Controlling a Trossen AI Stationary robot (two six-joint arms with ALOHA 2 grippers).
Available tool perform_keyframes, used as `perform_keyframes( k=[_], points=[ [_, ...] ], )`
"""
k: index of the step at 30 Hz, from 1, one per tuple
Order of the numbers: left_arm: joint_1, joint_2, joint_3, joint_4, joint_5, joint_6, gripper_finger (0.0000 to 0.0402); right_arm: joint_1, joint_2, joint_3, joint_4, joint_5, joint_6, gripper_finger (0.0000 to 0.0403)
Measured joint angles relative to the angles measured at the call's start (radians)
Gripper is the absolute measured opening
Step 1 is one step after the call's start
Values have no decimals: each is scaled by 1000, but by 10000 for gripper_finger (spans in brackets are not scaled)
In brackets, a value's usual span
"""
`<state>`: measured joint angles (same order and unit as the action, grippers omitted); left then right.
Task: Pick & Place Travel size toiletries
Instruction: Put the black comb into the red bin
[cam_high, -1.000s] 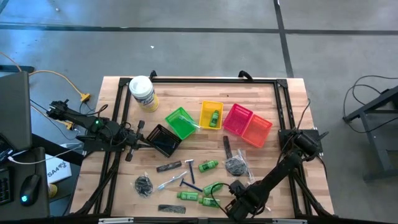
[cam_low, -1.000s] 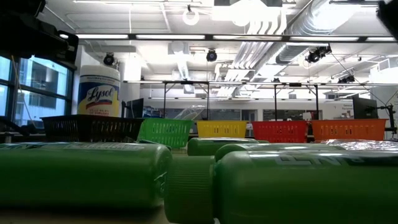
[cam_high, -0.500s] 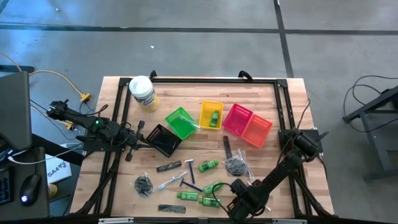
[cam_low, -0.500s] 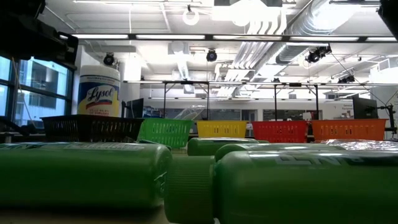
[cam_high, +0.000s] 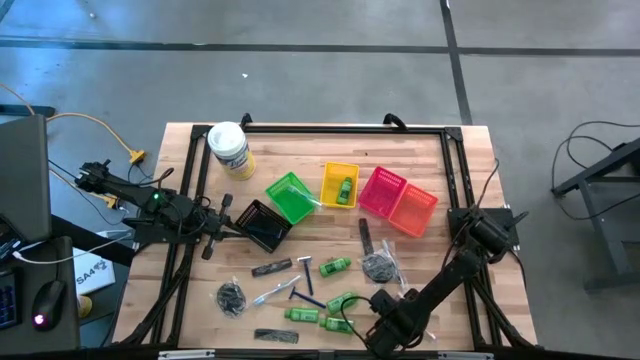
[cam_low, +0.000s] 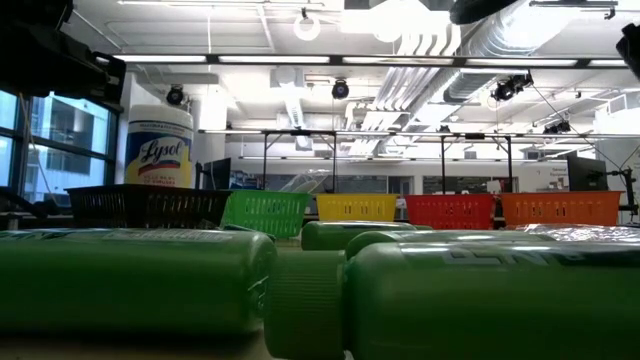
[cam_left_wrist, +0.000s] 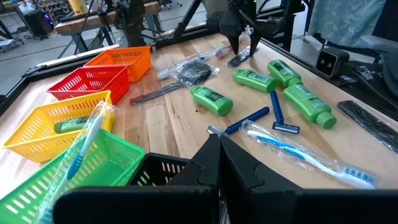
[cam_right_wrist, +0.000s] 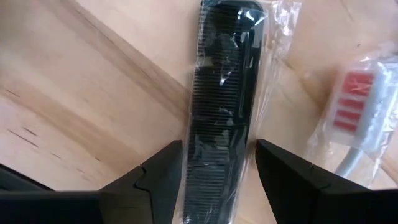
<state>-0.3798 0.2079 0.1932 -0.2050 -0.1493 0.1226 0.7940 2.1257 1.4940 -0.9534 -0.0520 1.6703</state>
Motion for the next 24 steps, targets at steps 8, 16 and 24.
perform_keyframes(
  k=[8,16,24],
  points=[
    [0,0,0,0,0,-1,0,4,3,-2,2,15,-63,193],
    [0,0,0,-4,0,-14,0,-4,33,0,0,4,-82,111],
    [0,0,0,-5,0,-23,0,-4,34,-2,-3,2,-103,77]
  ],
)
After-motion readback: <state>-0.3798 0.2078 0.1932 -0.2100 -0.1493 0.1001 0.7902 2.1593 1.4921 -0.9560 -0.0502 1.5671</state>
